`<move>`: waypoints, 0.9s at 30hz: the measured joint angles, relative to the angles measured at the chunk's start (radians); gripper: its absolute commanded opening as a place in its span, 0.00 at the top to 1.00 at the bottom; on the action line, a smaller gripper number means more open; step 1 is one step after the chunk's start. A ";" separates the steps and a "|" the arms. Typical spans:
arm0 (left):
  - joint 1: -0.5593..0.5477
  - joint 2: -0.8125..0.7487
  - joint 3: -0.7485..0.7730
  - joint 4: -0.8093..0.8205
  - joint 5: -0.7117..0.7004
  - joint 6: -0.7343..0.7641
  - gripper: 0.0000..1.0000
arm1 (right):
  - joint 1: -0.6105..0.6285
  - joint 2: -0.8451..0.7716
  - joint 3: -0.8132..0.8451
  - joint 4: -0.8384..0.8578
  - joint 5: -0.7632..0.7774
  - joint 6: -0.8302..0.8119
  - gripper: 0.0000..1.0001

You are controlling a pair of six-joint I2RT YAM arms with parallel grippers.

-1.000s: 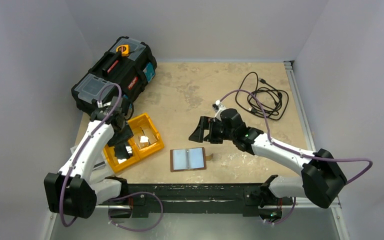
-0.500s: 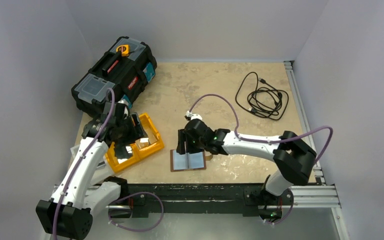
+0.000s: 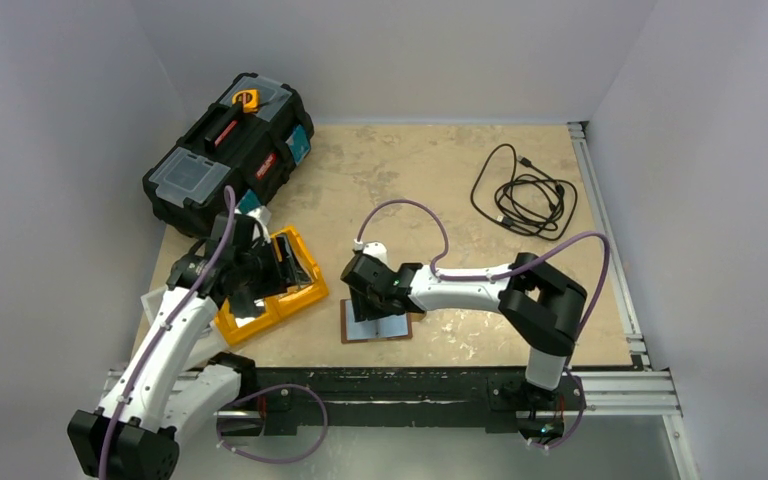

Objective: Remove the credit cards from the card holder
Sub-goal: Remove the credit card from the card holder.

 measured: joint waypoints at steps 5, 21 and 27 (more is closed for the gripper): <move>-0.051 0.000 -0.022 0.027 0.007 -0.013 0.39 | 0.004 0.010 0.008 -0.011 0.017 0.006 0.71; -0.249 0.148 -0.137 0.209 0.034 -0.135 0.49 | -0.063 -0.073 -0.187 0.231 -0.125 0.029 0.98; -0.345 0.278 -0.145 0.315 0.045 -0.177 0.56 | -0.093 -0.079 -0.241 0.334 -0.196 0.029 1.00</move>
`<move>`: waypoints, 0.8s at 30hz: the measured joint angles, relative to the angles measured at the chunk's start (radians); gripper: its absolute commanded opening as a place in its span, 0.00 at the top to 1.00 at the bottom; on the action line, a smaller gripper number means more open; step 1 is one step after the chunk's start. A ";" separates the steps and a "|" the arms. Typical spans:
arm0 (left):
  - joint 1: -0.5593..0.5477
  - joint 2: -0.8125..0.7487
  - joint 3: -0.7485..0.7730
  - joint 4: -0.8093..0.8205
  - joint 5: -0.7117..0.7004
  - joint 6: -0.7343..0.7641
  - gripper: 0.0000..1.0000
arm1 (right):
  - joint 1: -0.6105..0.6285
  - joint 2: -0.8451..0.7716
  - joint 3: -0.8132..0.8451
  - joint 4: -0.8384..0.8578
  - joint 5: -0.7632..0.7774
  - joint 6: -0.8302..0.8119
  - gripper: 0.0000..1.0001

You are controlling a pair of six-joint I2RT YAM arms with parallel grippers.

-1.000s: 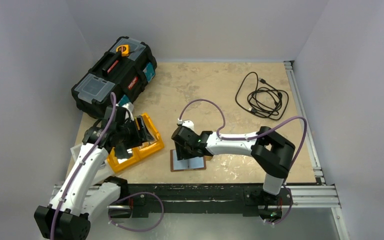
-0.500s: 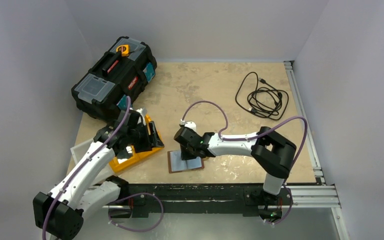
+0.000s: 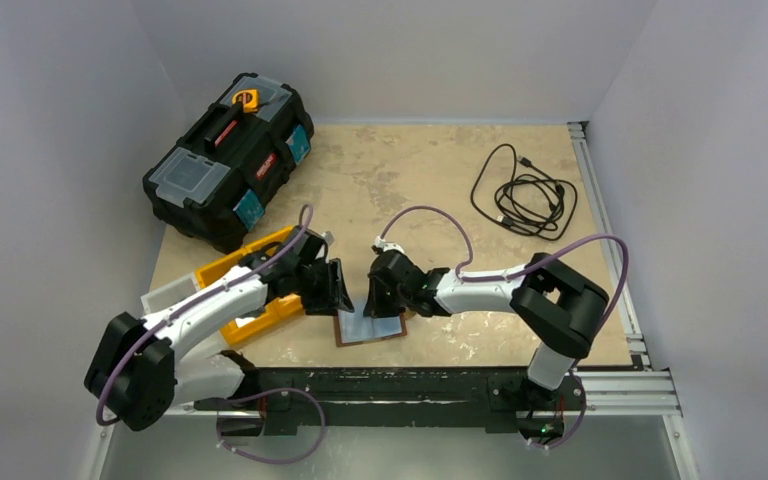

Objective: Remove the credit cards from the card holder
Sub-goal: Remove the credit card from the card holder.

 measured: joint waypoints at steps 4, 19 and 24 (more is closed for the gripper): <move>-0.038 0.075 0.000 0.047 -0.005 -0.016 0.58 | -0.019 -0.006 -0.033 0.054 -0.039 0.001 1.00; -0.072 0.228 0.000 0.132 -0.037 -0.017 0.60 | -0.053 -0.012 -0.098 0.167 -0.111 0.005 1.00; -0.081 0.240 0.000 0.149 -0.037 -0.018 0.60 | -0.058 -0.012 -0.105 0.181 -0.124 0.005 1.00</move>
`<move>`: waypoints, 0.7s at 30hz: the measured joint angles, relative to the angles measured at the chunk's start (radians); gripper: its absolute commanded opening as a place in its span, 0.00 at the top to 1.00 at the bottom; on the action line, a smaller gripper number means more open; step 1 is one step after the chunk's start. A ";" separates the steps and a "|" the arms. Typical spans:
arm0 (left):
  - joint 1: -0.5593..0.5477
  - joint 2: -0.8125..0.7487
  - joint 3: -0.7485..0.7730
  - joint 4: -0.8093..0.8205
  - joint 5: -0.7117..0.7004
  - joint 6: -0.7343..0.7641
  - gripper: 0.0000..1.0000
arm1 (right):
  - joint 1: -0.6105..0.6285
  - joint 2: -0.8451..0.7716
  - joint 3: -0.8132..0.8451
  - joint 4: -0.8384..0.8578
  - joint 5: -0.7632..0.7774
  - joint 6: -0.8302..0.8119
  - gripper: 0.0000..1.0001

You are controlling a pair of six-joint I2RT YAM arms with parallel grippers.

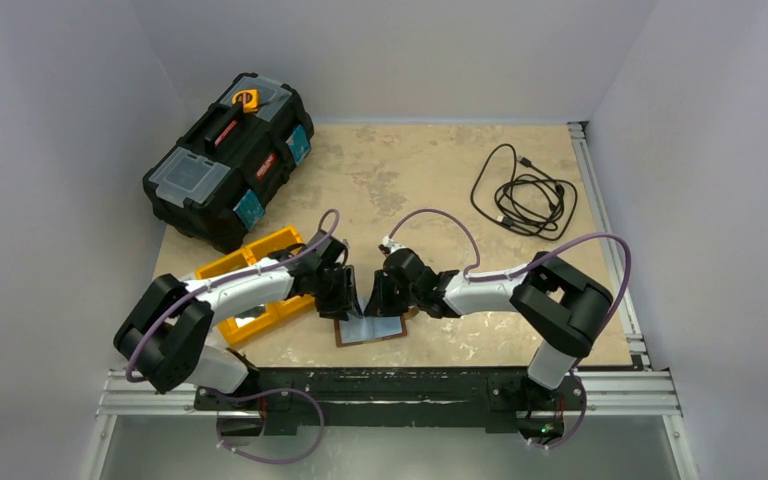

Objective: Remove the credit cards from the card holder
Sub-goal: Remove the credit card from the card holder.

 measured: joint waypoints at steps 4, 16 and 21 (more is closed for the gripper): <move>-0.012 0.013 0.000 0.025 0.005 -0.006 0.65 | -0.003 0.000 -0.004 0.008 -0.006 0.000 1.00; -0.037 0.055 -0.004 0.076 0.005 -0.048 0.99 | -0.009 -0.001 -0.006 0.011 -0.012 0.000 0.95; -0.037 0.049 -0.007 0.074 -0.002 -0.051 1.00 | -0.012 -0.024 -0.006 -0.017 -0.009 -0.004 0.85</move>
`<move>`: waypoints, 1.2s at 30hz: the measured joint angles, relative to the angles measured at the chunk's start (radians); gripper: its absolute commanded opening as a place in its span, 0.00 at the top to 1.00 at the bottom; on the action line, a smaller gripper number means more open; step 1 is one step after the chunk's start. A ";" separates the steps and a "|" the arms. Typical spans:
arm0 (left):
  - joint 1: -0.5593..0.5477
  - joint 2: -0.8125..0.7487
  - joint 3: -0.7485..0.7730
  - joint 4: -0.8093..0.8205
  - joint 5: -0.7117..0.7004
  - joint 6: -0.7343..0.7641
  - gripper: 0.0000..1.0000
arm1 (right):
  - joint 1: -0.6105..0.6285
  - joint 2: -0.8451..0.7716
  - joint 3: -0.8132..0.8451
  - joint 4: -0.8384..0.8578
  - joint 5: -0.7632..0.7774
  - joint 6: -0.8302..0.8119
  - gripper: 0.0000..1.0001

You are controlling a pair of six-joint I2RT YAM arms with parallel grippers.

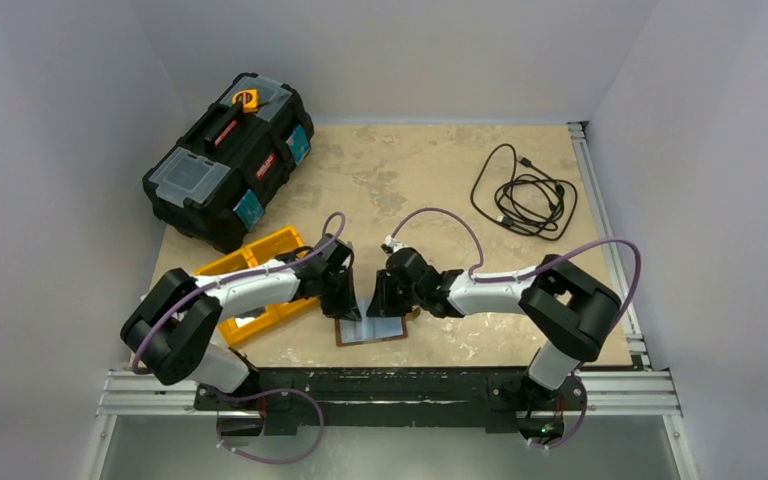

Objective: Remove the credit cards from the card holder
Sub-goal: Remove the credit card from the card holder.

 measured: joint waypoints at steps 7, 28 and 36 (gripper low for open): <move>-0.001 -0.034 -0.010 -0.029 -0.023 0.000 1.00 | -0.017 -0.106 0.016 -0.129 0.010 -0.023 0.70; -0.057 -0.016 0.026 0.031 0.043 -0.008 0.58 | -0.076 -0.346 -0.008 -0.306 0.094 -0.035 0.67; -0.076 0.047 0.086 0.068 0.066 -0.022 0.56 | -0.081 -0.393 -0.036 -0.338 0.121 -0.033 0.68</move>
